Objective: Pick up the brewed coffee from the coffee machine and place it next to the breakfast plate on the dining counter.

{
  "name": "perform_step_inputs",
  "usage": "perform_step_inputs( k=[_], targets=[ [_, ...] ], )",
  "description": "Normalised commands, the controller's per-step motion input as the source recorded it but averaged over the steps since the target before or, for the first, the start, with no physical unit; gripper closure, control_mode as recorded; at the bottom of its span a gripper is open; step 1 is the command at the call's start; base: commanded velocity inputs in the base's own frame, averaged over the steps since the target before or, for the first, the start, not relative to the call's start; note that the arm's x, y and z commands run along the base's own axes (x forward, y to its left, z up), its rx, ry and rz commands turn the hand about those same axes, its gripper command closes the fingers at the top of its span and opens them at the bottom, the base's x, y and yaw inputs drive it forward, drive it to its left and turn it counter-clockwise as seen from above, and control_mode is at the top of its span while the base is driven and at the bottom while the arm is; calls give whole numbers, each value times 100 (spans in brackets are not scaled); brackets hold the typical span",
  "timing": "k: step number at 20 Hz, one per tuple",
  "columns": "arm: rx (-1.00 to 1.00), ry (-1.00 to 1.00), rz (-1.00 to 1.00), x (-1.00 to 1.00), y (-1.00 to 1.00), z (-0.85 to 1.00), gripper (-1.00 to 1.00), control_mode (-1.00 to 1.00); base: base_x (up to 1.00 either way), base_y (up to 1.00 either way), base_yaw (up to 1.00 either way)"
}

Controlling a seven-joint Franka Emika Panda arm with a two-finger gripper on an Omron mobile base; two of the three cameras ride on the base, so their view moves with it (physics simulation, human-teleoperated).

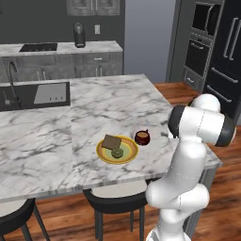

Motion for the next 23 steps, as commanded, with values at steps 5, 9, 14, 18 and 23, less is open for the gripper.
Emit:
perform_step_inputs(
  k=[5, 9, 14, 18, 23],
  targets=[
    [0, -5, 0, -69, -16, 86, -100, -100, 0, 0, 0],
    [-2, 0, 0, -78, 0, 59, -100, -100, 0, 0, 0],
    [-6, -1, 0, -92, 9, 39, -100, -100, 0, 0, 0],
    [-10, -15, 0, -53, 18, 22, -100, -100, 0, 0, 0],
    [-6, -14, 0, -19, 11, 10, -100, -100, 0, 0, 0]
  ],
)
